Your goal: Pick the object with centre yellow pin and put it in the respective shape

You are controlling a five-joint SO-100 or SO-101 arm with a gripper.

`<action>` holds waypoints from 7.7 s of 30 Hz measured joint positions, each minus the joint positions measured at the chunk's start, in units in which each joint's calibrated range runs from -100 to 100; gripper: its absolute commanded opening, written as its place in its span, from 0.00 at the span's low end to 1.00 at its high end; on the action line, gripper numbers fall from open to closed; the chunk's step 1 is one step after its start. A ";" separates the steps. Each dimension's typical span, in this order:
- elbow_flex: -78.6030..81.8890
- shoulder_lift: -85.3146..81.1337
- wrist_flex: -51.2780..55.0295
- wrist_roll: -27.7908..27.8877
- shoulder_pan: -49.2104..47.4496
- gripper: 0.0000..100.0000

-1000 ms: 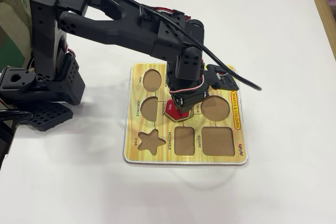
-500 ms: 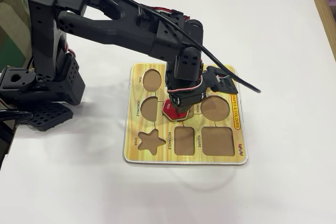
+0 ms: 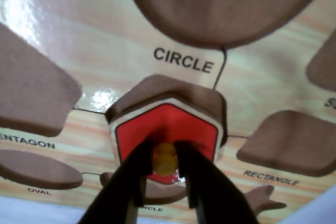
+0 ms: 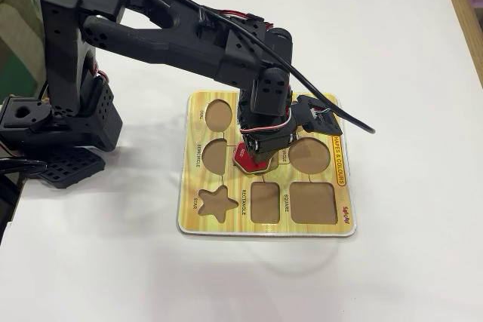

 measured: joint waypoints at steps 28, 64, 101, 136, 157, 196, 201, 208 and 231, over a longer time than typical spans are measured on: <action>-0.18 0.00 0.26 0.05 0.00 0.02; -2.16 -0.17 -3.34 12.79 -0.09 0.02; 0.45 -0.34 -3.51 12.58 -2.43 0.02; 0.45 -0.34 -3.51 10.50 0.00 0.02; 3.24 -1.12 -3.00 7.80 0.00 0.18; 63.67 -92.70 -3.08 -14.77 0.09 0.18; 74.10 -110.74 -3.08 -17.16 0.09 0.18; 85.88 -117.18 -3.17 -17.78 0.09 0.18; 91.91 -117.01 -3.08 -17.63 0.09 0.18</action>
